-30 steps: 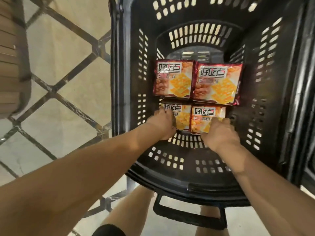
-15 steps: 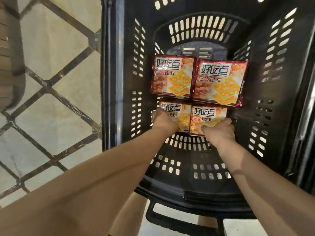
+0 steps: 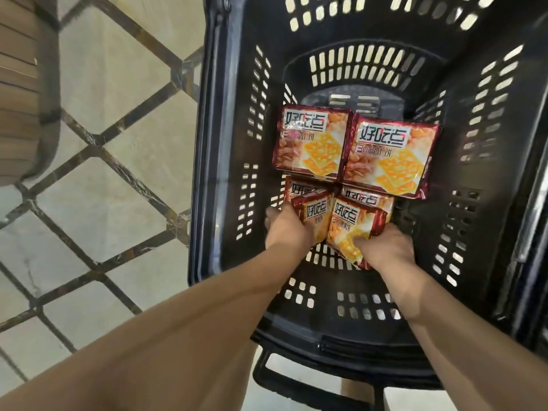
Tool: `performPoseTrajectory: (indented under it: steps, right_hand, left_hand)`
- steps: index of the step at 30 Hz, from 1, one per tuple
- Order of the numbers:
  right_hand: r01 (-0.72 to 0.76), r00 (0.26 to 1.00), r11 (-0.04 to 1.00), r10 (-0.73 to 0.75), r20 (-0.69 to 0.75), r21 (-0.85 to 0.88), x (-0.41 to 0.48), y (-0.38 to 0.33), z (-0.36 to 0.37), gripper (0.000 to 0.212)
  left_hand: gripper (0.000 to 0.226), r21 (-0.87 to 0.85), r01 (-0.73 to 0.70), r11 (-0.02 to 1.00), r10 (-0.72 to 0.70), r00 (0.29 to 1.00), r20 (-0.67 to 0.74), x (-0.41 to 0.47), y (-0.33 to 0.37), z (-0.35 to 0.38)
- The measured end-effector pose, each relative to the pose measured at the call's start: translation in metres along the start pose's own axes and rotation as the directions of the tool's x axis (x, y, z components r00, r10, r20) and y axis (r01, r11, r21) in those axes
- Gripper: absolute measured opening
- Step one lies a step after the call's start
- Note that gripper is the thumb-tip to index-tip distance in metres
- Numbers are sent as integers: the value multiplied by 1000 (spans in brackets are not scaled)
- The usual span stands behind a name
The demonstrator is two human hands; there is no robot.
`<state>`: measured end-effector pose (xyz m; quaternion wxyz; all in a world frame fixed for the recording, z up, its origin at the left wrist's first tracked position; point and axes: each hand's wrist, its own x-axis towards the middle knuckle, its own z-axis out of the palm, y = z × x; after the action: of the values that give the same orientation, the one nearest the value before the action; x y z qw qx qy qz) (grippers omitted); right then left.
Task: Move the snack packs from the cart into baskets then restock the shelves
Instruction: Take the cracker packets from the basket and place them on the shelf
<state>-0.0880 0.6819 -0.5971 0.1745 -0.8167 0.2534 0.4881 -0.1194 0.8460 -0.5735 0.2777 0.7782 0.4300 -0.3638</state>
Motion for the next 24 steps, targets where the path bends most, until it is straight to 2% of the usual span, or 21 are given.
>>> performPoseTrajectory:
  steps: [2, 5, 8, 11, 15, 17, 21, 24]
  right_hand:
    - [40, 999, 999, -40, 20, 33, -7, -1, -2, 58]
    - [110, 993, 987, -114, 27, 119, -31, 3, -14, 49]
    - [190, 980, 966, -198, 28, 178, -65, 8, -46, 38]
    - [245, 965, 928, -261, 20, 280, -107, 16, -87, 33]
    - [306, 938, 831, -348, 4, 465, -169, 25, -142, 33]
    - [305, 925, 749, -381, 6, 589, -204, 25, -173, 30]
    - [354, 885, 585, -462, -59, 730, -277, 21, -235, 23]
    - [441, 846, 519, -512, -147, 732, -338, 24, -286, 28]
  left_hand:
    - [46, -6, -64, 998, 64, 998, 8, -7, -3, -4]
    - [35, -107, -145, 984, 148, 989, 22, -29, -9, -18]
    - [29, -216, -214, 953, 233, 970, 65, -59, -9, -45]
    - [31, -281, -275, 920, 315, 943, 110, -97, -3, -84]
    - [31, -458, -300, 837, 376, 923, 83, -150, 9, -148]
    - [30, -524, -312, 793, 404, 912, 69, -177, 18, -181]
    - [26, -553, -400, 731, 493, 870, 22, -234, 42, -244]
    - [27, -540, -518, 664, 610, 792, -10, -289, 63, -296]
